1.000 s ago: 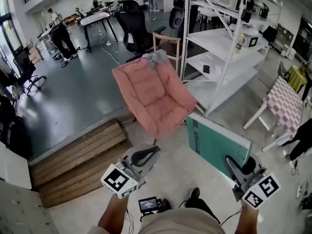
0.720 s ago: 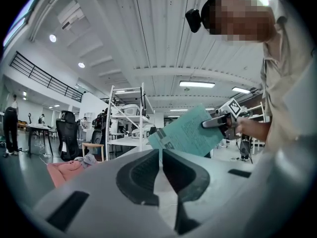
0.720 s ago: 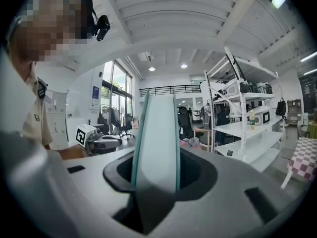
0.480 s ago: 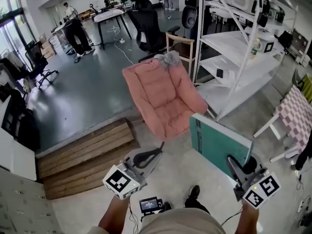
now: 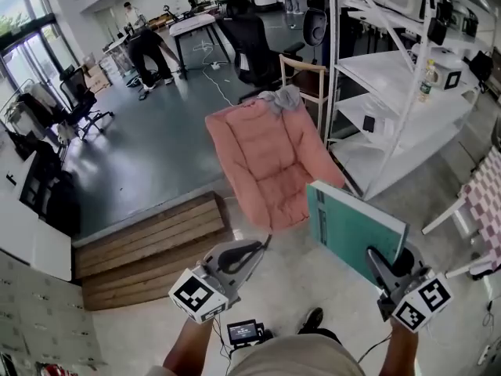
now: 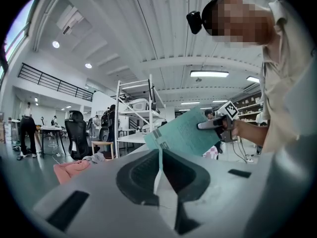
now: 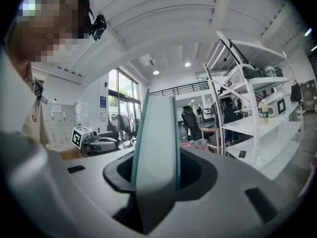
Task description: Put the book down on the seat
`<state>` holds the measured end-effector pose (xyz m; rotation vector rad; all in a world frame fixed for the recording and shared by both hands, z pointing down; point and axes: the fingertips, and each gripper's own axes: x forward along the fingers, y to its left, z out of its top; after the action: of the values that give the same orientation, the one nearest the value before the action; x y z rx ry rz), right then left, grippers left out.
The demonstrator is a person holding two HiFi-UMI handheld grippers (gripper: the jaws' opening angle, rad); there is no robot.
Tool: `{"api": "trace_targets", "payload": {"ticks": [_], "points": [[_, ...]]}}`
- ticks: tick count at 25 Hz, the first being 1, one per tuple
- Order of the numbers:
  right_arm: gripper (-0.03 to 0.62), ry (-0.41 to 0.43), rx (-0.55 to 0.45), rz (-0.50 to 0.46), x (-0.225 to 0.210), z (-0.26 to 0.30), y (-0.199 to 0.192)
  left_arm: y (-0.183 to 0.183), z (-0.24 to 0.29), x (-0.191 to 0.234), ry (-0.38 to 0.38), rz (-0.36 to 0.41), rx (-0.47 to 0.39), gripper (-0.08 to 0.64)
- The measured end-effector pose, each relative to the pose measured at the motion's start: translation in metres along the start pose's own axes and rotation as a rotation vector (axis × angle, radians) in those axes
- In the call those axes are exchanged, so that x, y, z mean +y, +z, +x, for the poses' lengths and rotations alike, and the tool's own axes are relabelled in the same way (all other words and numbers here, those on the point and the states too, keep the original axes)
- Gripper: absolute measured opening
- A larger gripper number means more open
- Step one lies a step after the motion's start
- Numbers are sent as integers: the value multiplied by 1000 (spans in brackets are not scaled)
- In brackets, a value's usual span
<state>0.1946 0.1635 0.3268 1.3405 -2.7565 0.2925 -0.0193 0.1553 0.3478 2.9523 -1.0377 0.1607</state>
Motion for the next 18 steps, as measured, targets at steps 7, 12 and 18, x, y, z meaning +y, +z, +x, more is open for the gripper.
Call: {"api": "trace_targets", "payload": {"ticks": [7, 12, 18], "points": [[153, 60, -6, 20, -58, 10, 3, 2, 49, -4, 51, 4, 25, 25], [153, 91, -17, 26, -89, 14, 9, 8, 76, -5, 80, 14, 33, 25], [153, 94, -34, 41, -127, 10, 14, 13, 114, -9, 82, 21, 39, 25]]}}
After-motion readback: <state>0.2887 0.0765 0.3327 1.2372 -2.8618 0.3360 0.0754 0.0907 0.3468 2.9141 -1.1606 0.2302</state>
